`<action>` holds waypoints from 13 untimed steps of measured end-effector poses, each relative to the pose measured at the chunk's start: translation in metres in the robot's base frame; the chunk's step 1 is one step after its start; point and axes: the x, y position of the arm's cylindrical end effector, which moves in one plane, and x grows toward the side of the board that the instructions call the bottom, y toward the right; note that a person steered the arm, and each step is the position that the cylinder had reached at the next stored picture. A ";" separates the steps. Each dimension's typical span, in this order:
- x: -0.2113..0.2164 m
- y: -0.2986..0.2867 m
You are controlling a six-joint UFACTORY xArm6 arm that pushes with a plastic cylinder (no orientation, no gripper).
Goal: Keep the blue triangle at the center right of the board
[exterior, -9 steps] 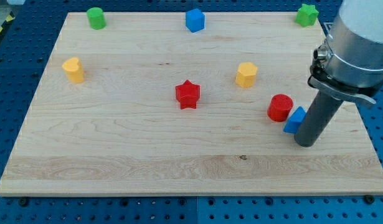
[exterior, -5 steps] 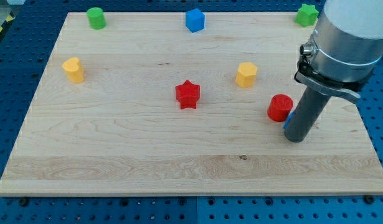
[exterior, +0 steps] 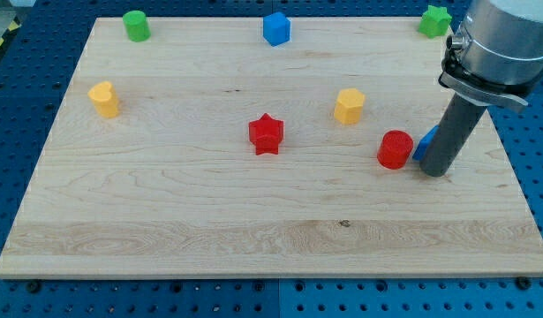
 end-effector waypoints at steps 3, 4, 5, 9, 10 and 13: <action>-0.021 -0.002; -0.021 -0.012; -0.023 -0.018; -0.039 0.020; -0.039 0.042; -0.037 0.038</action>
